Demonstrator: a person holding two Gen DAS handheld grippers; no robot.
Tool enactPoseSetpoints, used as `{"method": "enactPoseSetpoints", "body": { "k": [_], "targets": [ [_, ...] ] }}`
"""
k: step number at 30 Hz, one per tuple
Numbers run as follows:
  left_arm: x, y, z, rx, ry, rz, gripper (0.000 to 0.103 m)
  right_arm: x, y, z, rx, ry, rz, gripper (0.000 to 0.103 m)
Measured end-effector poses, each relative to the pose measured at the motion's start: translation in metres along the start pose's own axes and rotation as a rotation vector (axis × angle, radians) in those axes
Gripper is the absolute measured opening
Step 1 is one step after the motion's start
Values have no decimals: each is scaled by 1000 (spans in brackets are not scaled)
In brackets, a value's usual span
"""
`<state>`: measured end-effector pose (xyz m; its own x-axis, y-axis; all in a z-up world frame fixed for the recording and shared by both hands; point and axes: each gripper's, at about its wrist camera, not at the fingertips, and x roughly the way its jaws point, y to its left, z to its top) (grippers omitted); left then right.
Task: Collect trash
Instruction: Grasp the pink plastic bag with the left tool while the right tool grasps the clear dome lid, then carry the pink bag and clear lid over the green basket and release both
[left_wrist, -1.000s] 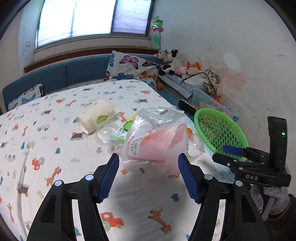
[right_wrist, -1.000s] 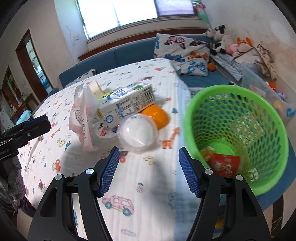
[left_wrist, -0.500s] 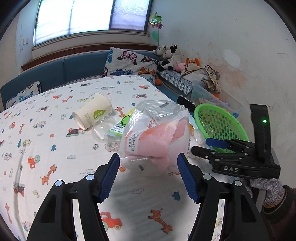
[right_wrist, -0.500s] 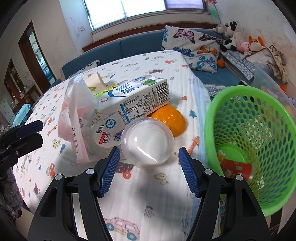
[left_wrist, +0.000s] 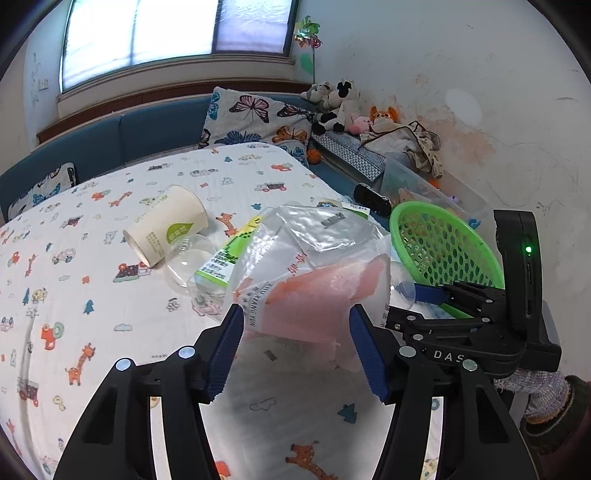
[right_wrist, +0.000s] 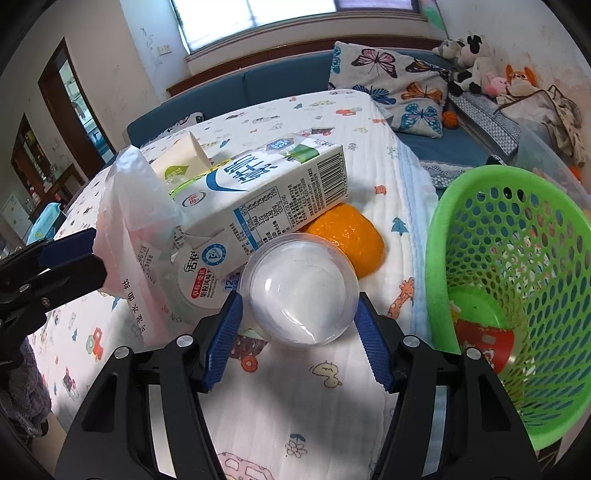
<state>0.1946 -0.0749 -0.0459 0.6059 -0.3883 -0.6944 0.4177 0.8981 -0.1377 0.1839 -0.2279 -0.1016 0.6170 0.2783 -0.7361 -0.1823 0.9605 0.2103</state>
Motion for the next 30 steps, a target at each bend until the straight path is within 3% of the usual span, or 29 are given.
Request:
{"method": "enactPoseSetpoints", "body": {
  "k": [6,12,16,20,22,30],
  "targets": [
    [1,-7,1,21,-6,-5,58,-1,0,-2,-1,-12,-2,62],
    [7,-7,5,49,-6,37,57,-4,0,-5,5,-15,4,62],
    [10,-2,6,54,-4,40,43,-9,2,-9,-6,-19,5,58],
    [6,6,6,33,-12,35,34,-12,4,-12,-11,-25,-1,58],
    [5,8,6,32,-12,29,18,-14,5,-12,-10,-27,-3,58],
    [-4,12,3,24,-24,26,6,-23,9,-13,-7,-48,2,58]
  ]
}}
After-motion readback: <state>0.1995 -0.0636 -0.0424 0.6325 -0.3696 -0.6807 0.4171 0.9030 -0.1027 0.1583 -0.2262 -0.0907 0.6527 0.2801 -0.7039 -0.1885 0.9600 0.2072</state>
